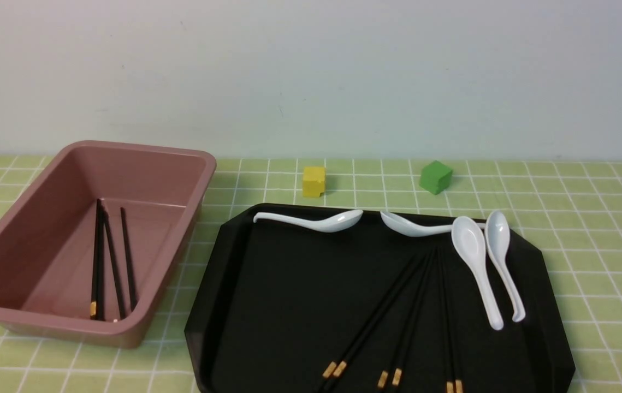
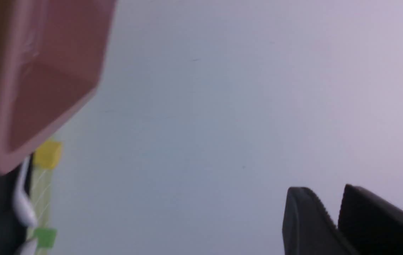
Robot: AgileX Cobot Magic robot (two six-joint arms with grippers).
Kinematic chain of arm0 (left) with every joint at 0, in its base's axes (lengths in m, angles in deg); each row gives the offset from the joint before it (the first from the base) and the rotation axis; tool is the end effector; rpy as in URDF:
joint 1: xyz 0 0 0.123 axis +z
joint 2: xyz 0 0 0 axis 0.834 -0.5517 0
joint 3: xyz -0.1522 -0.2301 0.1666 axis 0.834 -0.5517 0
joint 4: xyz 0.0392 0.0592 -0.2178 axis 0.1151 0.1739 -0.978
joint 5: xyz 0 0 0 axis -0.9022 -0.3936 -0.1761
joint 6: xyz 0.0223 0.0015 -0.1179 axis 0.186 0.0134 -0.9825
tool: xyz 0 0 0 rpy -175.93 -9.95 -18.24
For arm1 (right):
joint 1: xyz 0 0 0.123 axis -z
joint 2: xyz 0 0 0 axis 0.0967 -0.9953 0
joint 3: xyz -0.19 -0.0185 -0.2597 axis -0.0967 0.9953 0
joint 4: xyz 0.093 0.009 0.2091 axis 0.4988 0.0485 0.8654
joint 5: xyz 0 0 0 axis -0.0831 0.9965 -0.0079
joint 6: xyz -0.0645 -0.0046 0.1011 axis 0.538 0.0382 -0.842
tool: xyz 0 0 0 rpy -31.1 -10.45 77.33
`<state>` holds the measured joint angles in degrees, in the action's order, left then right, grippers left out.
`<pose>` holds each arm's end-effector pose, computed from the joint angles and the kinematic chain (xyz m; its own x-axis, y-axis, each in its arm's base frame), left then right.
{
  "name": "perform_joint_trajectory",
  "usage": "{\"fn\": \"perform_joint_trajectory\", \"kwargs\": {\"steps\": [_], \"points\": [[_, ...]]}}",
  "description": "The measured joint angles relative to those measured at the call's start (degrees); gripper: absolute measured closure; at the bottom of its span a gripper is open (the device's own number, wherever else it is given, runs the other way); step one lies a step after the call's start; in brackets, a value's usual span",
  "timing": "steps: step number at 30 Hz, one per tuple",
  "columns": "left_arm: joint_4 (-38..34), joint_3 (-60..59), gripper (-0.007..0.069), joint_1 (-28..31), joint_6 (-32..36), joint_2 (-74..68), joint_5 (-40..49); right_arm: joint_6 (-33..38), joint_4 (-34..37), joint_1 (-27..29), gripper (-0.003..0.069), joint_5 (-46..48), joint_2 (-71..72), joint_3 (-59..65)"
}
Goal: On green tablecloth take chopsticks from black tray and put them in box.
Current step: 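Reach over to the black tray and grasp a pair of chopsticks with the left gripper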
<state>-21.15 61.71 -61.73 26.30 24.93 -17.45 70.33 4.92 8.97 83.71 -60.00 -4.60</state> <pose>0.0197 0.0133 0.2367 -0.0014 -0.9769 0.2138 0.1782 -0.2106 -0.9612 0.0200 0.0017 0.1663 -0.2801 0.0680 -0.9576 0.0501 0.9972 0.0562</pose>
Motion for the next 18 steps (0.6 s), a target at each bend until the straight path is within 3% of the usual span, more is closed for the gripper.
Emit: {"fn": "perform_joint_trajectory", "kwargs": {"steps": [5, 8, 11, 12, 18], "points": [[5.2, 12.1, 0.0459, 0.0, 17.9, -5.4, -4.7, 0.0, 0.0, 0.0, 0.0419, 0.0, 0.0, 0.0], [6.3, 19.6, 0.0459, 0.1, 29.3, -14.8, 1.0, 0.0, 0.0, 0.0, 0.0419, 0.0, 0.0, 0.0], [7.3, 24.6, 0.0459, 0.2, 35.4, -24.2, 14.7, 0.0, 0.0, 0.0, 0.0419, 0.0, 0.0, 0.0], [8.6, 26.4, 0.0459, 0.2, 35.7, -30.5, 23.7, 0.0, 0.1, 0.0, 0.0419, 0.0, 0.0, 0.0], [23.2, 35.6, 0.0459, -0.1, 28.9, -58.7, 57.4, 0.0, 0.0, 0.0, 0.0419, 0.0, 0.0, 0.0]]}}
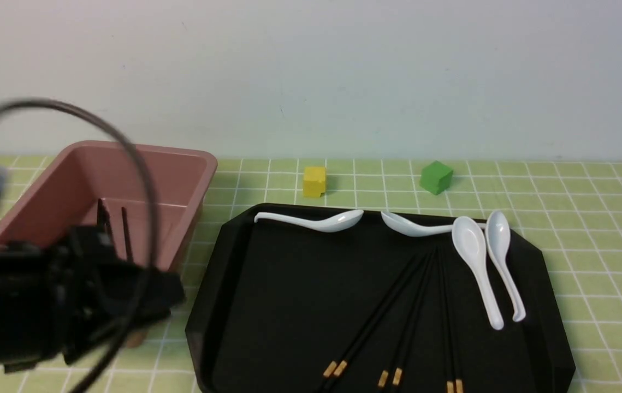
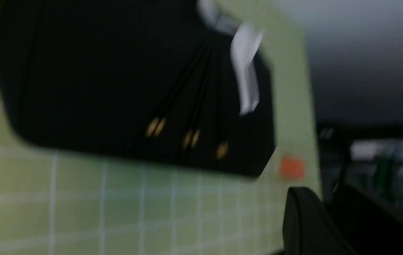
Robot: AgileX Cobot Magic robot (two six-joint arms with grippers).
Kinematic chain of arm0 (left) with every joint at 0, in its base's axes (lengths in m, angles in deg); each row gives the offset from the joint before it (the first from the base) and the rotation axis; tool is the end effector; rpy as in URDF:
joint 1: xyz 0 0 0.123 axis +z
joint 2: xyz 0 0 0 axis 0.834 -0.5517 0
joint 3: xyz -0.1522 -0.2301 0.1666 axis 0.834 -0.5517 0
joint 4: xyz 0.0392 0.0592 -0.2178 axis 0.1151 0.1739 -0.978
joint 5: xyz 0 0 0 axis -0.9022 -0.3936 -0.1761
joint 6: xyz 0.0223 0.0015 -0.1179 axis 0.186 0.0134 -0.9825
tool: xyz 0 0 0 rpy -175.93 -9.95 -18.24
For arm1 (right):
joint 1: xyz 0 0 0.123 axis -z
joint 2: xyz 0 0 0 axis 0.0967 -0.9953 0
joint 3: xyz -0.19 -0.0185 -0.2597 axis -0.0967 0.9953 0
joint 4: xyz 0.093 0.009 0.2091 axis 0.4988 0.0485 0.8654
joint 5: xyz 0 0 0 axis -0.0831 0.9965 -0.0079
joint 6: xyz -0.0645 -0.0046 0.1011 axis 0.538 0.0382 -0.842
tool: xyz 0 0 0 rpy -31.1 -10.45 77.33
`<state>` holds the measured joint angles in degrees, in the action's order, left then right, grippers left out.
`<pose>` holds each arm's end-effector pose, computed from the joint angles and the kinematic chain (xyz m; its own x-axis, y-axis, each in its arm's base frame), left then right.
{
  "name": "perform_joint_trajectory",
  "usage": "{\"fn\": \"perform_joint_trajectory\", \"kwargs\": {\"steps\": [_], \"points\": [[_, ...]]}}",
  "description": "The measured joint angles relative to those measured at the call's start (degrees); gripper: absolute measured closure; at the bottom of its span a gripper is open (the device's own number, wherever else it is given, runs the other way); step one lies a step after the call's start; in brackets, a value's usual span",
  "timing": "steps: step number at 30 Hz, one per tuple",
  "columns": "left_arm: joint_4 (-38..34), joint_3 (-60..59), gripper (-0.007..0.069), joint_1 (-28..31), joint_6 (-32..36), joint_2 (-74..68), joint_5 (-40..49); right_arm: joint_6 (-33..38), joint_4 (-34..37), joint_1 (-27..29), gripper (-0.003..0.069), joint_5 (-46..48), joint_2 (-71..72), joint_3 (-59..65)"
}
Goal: On green tablecloth take chopsticks from black tray and put them in box.
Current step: 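Reach over to the black tray and grasp a pair of chopsticks with the left gripper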
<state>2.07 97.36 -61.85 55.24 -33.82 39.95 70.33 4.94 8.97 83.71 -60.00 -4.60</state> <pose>0.1441 -0.0897 0.3119 -0.8897 -0.3828 -0.2488 -0.0534 0.6285 -0.7760 0.0200 0.0017 0.1663 -0.2801 0.0683 -0.9575 0.0500 0.9971 0.0565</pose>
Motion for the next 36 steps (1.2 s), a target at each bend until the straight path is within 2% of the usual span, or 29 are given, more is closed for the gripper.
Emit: {"fn": "perform_joint_trajectory", "kwargs": {"steps": [3, 7, 9, 14, 19, 25, 30, 36], "points": [[8.2, 6.7, 0.0463, -2.7, -2.2, -12.0, 11.7, 0.0, 0.0, 0.0, 0.0419, 0.0, 0.0, 0.0], [15.7, 15.7, 0.0493, -10.5, -5.9, -22.8, 16.9, 0.0, 0.0, 0.0, 0.0419, 0.0, 0.0, 0.0], [18.3, 19.0, 0.0500, -13.9, -7.3, -25.7, 16.7, 0.0, 0.0, 0.0, 0.0419, 0.0, 0.0, 0.0], [32.3, 31.1, 0.0486, -24.6, -15.2, -37.1, 13.2, 0.0, 0.0, 0.0, 0.0419, 0.0, 0.0, 0.0], [42.2, 38.8, 0.0389, -29.8, -19.9, -43.5, 10.8, 0.0, 0.0, 0.0, 0.0419, 0.0, 0.0, 0.0], [51.6, 43.6, 0.0251, -35.5, -20.5, -50.2, 7.8, 0.0, 0.0, 0.0, 0.0419, 0.0, 0.0, 0.0], [56.0, 47.2, 0.0231, -38.9, -20.5, -55.2, 7.0, 0.0, 0.0, 0.0, 0.0419, 0.0, 0.0, 0.0], [56.4, 51.6, 0.0229, -40.2, -20.3, -59.8, 6.6, 0.0, 0.0, 0.0, 0.0419, 0.0, 0.0, 0.0]]}}
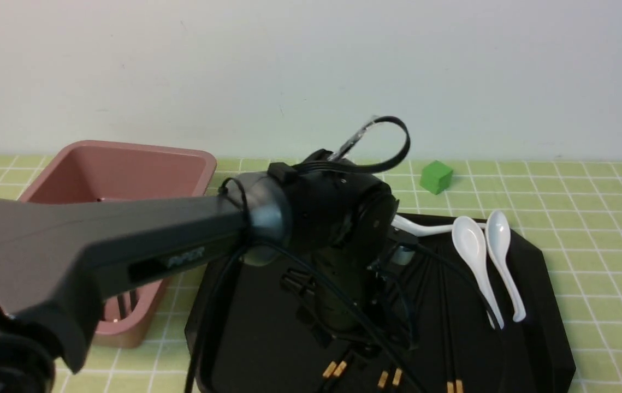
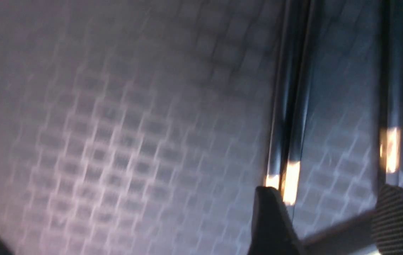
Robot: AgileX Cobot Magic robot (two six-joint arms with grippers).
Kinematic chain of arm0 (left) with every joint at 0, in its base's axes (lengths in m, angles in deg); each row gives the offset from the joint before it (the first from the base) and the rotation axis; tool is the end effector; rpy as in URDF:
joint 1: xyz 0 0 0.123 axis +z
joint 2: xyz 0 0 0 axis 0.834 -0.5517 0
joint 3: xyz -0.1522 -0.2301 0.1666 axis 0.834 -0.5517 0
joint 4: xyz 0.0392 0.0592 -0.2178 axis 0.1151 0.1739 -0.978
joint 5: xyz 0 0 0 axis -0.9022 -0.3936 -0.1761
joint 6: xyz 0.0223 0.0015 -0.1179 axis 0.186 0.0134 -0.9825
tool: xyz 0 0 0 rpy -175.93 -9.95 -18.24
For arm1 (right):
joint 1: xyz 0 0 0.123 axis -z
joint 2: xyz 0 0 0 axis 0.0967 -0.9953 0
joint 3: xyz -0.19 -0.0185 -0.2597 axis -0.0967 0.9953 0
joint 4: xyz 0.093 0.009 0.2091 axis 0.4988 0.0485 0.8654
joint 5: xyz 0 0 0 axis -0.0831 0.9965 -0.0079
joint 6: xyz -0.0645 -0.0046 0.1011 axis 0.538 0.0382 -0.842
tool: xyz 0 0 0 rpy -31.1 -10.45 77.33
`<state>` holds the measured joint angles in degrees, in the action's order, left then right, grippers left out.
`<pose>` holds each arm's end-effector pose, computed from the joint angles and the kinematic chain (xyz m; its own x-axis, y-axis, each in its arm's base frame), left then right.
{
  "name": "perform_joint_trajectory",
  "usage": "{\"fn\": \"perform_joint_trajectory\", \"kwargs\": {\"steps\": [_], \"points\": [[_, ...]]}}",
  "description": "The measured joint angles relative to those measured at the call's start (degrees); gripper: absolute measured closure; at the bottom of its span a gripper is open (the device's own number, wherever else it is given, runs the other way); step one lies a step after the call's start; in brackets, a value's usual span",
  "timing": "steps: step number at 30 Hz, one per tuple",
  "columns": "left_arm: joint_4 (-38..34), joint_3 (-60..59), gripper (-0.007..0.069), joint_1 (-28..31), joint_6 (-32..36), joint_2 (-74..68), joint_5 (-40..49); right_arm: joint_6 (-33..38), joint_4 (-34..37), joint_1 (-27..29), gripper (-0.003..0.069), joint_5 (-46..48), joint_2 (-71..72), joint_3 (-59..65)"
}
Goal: On green tablecloth take chopsticks from black tray and put them in box.
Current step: 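Reach over to the black tray and grasp a pair of chopsticks with the left gripper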
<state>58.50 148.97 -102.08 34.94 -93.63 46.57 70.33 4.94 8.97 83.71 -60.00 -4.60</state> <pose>0.2990 -0.3028 0.2044 -0.8346 0.5192 -0.1842 0.5329 0.8456 -0.0313 0.0200 0.0017 0.1663 -0.2801 0.0683 -0.9575 0.0500 0.9971 0.0565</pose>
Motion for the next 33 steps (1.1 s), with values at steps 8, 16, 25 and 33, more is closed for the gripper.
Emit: {"fn": "perform_joint_trajectory", "kwargs": {"steps": [8, 16, 25, 33], "points": [[1.1, 1.6, 0.0229, 0.0, 0.7, -4.6, -1.3, 0.0, 0.0, 0.0, 0.0419, 0.0, 0.0, 0.0], [3.1, 1.6, 0.0253, 0.0, 0.7, -5.5, -2.6, 0.0, -0.1, 0.0, 0.0419, 0.0, 0.0, 0.0], [1.6, 2.2, 0.0503, 0.0, -6.7, -5.8, 0.3, 0.0, -0.1, 0.0, 0.0419, 0.0, 0.0, 0.0], [4.4, 1.7, 0.0502, 0.1, -10.7, 4.8, 3.5, 0.0, -0.1, 0.0, 0.0419, 0.0, 0.0, 0.0]]}}
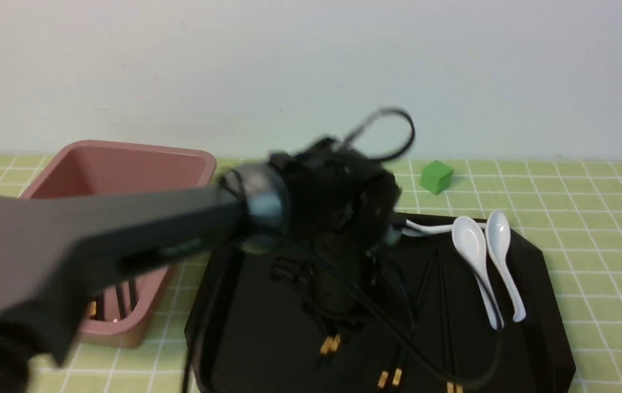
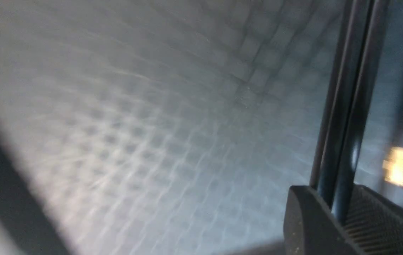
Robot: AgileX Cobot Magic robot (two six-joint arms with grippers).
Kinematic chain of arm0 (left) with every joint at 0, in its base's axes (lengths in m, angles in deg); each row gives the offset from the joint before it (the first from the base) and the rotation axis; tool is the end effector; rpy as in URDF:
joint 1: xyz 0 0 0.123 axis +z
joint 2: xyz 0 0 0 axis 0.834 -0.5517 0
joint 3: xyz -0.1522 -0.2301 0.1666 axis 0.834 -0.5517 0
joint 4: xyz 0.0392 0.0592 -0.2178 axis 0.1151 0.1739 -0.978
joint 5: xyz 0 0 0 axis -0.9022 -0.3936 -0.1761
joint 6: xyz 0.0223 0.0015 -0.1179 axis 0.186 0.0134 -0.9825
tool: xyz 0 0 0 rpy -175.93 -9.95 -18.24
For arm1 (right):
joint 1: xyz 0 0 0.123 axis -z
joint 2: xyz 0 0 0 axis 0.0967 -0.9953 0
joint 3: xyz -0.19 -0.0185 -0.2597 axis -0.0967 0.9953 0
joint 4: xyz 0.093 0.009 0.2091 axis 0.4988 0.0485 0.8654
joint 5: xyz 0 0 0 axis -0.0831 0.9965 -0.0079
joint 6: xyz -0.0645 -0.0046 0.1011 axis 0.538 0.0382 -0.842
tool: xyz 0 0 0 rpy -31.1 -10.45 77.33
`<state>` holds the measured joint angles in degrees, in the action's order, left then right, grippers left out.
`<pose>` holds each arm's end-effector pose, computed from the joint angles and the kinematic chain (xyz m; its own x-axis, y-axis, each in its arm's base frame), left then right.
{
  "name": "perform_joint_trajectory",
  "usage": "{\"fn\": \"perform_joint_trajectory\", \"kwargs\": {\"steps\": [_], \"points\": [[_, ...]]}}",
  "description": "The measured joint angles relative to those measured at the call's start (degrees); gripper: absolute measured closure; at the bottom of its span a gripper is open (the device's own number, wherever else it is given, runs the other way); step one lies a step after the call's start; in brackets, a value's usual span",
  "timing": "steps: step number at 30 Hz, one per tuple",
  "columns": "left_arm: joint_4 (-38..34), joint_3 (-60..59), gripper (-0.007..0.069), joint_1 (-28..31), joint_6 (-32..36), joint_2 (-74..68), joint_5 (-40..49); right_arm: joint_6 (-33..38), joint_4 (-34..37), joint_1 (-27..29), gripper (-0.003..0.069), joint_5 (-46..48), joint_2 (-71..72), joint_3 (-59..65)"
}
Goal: On green tablecloth take chopsticks from black tray and put them in box.
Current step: 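Reach over to the black tray and grasp a pair of chopsticks with the left gripper, then place the chopsticks into the pink bin with the left gripper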
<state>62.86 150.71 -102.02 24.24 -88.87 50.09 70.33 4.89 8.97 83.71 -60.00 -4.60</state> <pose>0.2977 -0.2895 0.2457 -0.8925 0.3752 -0.2503 0.3919 0.9198 -0.0185 0.0200 0.0017 0.1663 -0.2801 0.0675 -0.9576 0.0501 0.9972 0.0557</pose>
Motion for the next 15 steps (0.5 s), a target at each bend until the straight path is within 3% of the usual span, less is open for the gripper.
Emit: {"fn": "perform_joint_trajectory", "kwargs": {"steps": [5, 12, 15], "points": [[4.4, 0.0, 0.0502, 2.1, -2.4, 11.5, 3.4, 0.0, 0.0, 0.0, 0.0419, 0.0, 0.0, 0.0], [2.8, -0.2, 0.0502, 17.6, -2.6, 18.7, 10.0, 0.0, 0.0, 0.0, 0.0419, 0.0, 0.0, 0.0], [-0.8, -1.9, 0.0502, 27.4, -0.3, 18.8, 10.2, 0.0, 0.0, 0.0, 0.0419, 0.0, 0.0, 0.0]]}}
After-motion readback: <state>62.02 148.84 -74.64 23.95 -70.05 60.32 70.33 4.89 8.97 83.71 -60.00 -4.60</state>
